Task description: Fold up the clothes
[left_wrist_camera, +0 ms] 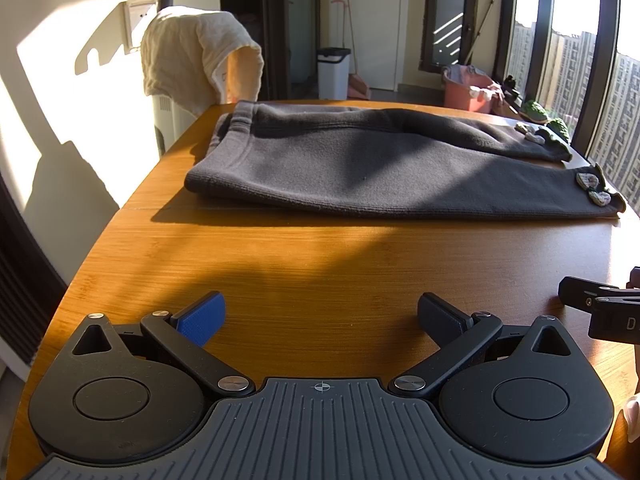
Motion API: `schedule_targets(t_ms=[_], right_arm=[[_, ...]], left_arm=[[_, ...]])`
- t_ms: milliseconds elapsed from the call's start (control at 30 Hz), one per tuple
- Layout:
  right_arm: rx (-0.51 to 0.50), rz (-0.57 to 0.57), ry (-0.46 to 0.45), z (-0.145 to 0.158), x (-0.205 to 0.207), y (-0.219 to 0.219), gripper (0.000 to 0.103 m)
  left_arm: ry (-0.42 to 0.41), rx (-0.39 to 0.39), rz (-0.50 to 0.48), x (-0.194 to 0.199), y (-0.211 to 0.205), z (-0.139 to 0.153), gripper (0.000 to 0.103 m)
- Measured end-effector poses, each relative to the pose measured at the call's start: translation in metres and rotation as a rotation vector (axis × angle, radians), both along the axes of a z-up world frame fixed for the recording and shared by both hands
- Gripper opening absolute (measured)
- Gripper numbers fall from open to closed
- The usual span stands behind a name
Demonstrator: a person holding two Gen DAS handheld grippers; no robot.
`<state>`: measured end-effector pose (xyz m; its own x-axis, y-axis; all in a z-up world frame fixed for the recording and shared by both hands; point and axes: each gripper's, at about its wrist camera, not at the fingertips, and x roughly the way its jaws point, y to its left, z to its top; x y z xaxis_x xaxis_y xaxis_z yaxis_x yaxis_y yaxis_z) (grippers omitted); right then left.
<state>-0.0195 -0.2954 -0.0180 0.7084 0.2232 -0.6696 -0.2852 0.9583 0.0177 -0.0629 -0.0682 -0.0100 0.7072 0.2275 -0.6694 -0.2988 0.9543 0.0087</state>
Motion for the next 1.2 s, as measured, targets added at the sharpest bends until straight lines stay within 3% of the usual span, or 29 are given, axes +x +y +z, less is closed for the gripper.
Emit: schedule_targets(t_ms=[1200], right_arm=[[0.000,0.009,0.001,0.000,0.000,0.001,0.103]], left_arm=[[-0.001,-0.001,-0.022,0.010,0.000,0.000,0.103]])
